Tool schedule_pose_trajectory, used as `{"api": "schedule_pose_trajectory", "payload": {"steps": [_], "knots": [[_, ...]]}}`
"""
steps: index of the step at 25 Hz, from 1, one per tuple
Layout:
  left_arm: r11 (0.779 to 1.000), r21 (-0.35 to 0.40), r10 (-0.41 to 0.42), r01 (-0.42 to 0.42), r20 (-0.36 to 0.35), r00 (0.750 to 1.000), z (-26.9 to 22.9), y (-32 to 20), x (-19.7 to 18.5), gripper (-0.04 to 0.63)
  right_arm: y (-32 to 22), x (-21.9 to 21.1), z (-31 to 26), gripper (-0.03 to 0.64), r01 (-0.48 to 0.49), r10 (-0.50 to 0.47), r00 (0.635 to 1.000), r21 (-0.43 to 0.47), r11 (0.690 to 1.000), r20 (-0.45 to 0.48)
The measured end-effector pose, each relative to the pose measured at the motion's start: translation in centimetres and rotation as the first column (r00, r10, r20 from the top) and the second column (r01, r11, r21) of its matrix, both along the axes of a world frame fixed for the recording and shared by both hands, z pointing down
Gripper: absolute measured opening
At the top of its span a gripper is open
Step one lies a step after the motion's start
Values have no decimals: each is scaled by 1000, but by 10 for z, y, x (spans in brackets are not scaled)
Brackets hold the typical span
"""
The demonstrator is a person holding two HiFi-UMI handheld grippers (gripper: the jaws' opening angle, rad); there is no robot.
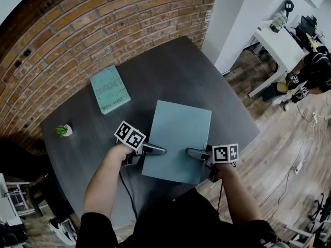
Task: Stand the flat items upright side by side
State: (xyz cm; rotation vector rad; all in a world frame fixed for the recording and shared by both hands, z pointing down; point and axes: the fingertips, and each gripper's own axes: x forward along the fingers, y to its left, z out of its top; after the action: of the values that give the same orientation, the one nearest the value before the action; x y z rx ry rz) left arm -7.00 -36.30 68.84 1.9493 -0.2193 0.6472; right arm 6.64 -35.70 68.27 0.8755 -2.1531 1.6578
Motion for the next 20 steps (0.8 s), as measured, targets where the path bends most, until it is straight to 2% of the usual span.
{"api": "schedule_pose_trajectory", "payload": {"steps": [2,5,10,15,20], "knots": [[1000,-19,-2,2,-11,1000,3,0,4,586,-6,-1,7,589,-4,4,1000,-17,1000,4],[999,-40,-21,20,-17,1000,6,-3,6,588,-9,0,11,589,-26,30,998,-64,998,55],[999,-27,-33,33,-10,999,5,-4,8,588,-11,-1,15,591,-5,11,997,-81,997,74],[999,28,-34,34,9,999,-5,-5,12,586,-11,-2,3,589,2,-1,999,-19,1000,49],[988,140,-69,69,-6,998,-28,-15,14,586,-16,-1,-15,589,16,-17,1000,58,998,11]]}}
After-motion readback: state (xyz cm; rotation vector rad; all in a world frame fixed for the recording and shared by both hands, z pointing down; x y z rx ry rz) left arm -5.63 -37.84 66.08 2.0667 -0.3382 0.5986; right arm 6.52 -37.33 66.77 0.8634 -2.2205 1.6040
